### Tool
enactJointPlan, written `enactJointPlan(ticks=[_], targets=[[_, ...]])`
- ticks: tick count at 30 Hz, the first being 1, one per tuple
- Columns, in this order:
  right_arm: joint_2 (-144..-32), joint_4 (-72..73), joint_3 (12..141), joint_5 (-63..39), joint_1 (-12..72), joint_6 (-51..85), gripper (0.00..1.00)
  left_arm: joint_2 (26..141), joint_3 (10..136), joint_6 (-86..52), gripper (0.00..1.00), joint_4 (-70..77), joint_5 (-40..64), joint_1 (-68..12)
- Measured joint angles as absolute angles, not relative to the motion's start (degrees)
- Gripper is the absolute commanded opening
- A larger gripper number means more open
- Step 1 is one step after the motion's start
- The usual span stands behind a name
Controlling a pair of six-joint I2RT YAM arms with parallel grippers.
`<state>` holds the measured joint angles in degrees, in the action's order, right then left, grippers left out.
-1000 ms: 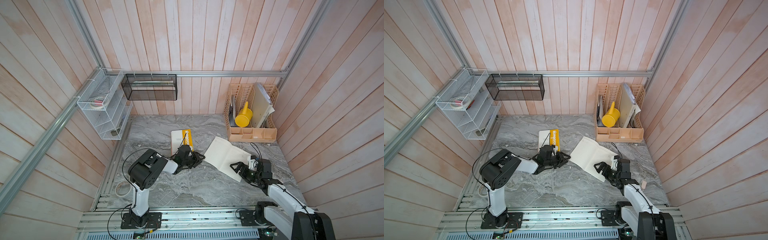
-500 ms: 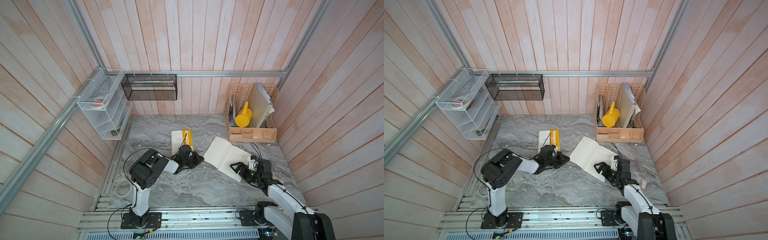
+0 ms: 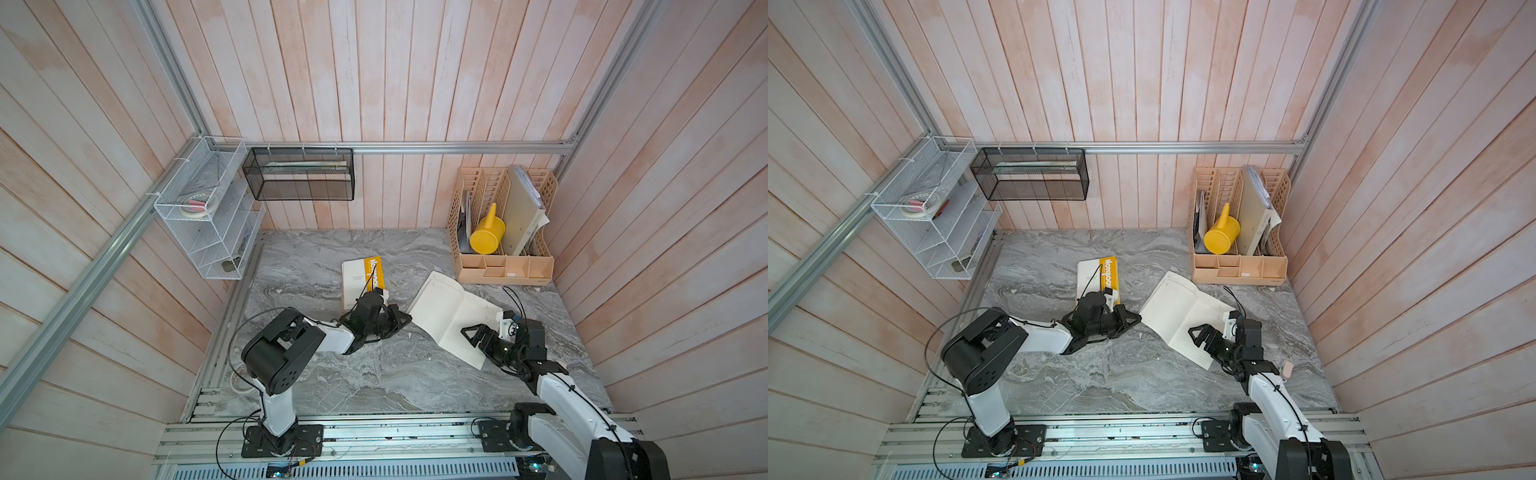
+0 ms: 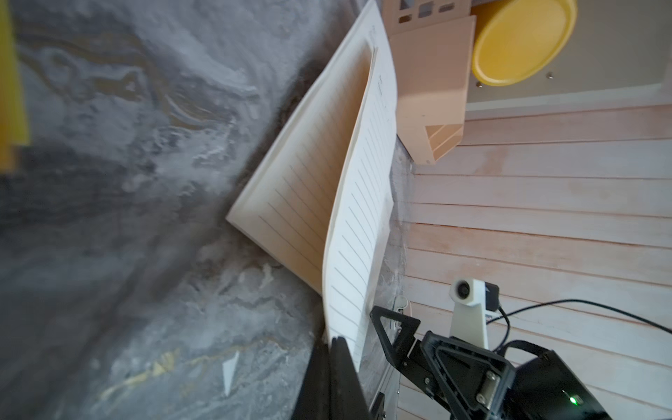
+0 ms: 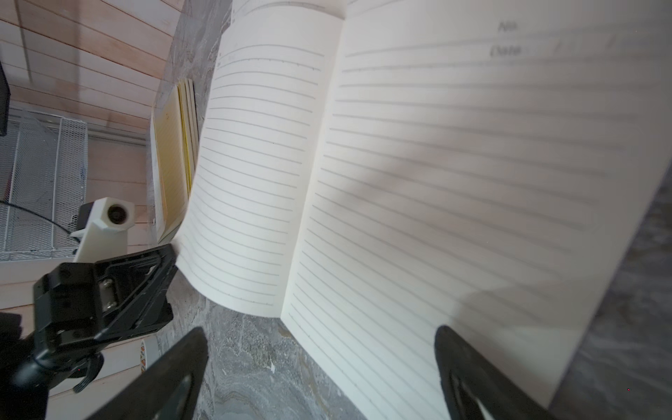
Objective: Close the notebook
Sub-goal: Close the notebook at the center of the board.
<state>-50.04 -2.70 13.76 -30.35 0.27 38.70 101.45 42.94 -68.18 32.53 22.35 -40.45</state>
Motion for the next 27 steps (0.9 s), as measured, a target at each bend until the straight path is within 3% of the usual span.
enactJointPlan(ticks=[12, 20, 27], targets=[[-39.53, -10.35, 14.15, -29.65, 1.72, 38.94, 0.98, 80.38, 27.97, -67.77, 0.0, 30.02, 13.65, -45.45], [-33.63, -11.53, 13.04, -27.49, 10.74, 44.03, 0.98, 61.28, 19.64, -67.9, 0.0, 18.76, 4.45, -46.26], [-35.92, -9.23, 11.07, -23.57, 19.97, 48.95, 0.98, 50.57, 19.31, -67.99, 0.0, 6.13, -1.58, -46.24]])
